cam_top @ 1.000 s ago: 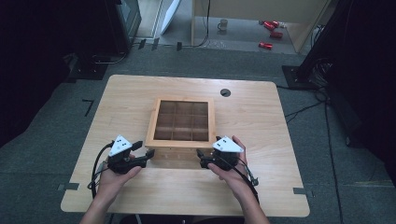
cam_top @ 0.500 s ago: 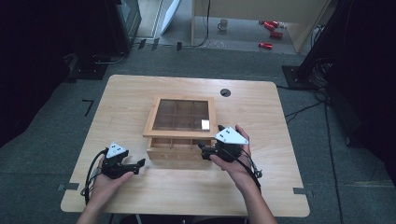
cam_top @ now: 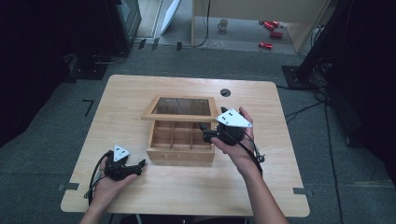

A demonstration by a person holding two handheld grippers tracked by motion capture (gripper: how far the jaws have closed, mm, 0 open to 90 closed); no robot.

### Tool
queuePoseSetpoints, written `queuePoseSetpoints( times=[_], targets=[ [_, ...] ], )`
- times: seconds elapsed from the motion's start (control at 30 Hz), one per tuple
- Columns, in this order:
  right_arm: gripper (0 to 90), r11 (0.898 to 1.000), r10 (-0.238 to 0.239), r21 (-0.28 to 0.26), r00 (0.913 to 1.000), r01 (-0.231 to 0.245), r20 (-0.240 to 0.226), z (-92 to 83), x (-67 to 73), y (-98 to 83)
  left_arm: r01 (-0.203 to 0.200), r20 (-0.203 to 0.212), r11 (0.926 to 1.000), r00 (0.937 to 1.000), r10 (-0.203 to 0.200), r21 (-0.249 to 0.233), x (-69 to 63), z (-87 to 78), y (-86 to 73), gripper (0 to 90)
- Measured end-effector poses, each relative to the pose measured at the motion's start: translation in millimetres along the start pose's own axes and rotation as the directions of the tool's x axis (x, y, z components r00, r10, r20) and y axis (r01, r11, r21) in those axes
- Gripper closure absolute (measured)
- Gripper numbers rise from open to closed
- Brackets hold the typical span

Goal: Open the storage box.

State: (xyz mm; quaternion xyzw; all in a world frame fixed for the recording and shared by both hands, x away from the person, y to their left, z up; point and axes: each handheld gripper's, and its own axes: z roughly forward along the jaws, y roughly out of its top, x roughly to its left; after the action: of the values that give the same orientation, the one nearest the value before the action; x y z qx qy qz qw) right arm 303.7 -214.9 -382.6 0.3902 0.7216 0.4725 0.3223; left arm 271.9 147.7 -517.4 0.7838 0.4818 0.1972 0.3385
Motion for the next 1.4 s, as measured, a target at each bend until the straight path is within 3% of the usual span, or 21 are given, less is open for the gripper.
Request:
queuePoseSetpoints(
  times=[0.1,0.27,0.43,0.53,0.57,0.6,0.73,0.93,1.4],
  targets=[
    [12.2,1.0,0.002,-0.012,1.0,-0.002,-0.005,2.1,-6.1,7.5,0.012,0.013,0.9999,0.9998,-0.012,-0.004,1.3,-0.3,0.1,19.8],
    [16.2,0.999,0.002,-0.034,0.9984,-0.004,-0.056,8.2,-18.0,18.6,0.025,0.033,0.9996,0.9991,-0.025,-0.008,2.5,-0.5,0.4,20.2],
    [20.0,0.999,0.017,-0.044,0.9986,-0.02,-0.05,13.9,-25.4,22.9,0.016,0.026,0.9998,0.9995,-0.016,-0.007,1.5,-0.2,0.5,20.2],
    [28.4,0.996,0.037,-0.075,0.9957,-0.044,-0.084,17.0,-30.1,25.4,0.012,0.02,0.9999,0.9997,-0.012,-0.008,0.0,0.3,0.5,20.2],
    [36.7,0.995,0.043,-0.084,0.9957,-0.05,-0.082,19.3,-31.6,26.9,0.011,0.019,0.9999,0.9998,-0.011,-0.007,-0.2,0.4,0.6,20.2],
    [38.6,0.995,0.041,-0.085,0.9969,-0.047,-0.067,21.4,-32.6,27.4,0.01,0.018,0.9999,0.9998,-0.009,-0.007,-0.4,0.4,0.6,20.2],
    [39.5,0.994,0.06,-0.082,0.9949,-0.066,-0.081,27.7,-36.5,27.1,0.013,0.02,0.9999,0.9997,-0.012,-0.008,-0.2,0.3,0.5,20.2],
    [41.4,0.998,0.031,-0.049,0.9967,-0.035,-0.075,40.7,-41.9,26.3,-0.001,0.01,1.0,0.9999,0.001,-0.002,-1.5,0.6,0.7,20.2],
    [41.4,0.997,0.068,-0.03,0.9939,-0.071,-0.087,57.2,-52.2,24.4,-0.039,0.004,0.9992,0.9992,0.039,0.009,-5.5,-4.2,-4.4,20.3]
  ],
)
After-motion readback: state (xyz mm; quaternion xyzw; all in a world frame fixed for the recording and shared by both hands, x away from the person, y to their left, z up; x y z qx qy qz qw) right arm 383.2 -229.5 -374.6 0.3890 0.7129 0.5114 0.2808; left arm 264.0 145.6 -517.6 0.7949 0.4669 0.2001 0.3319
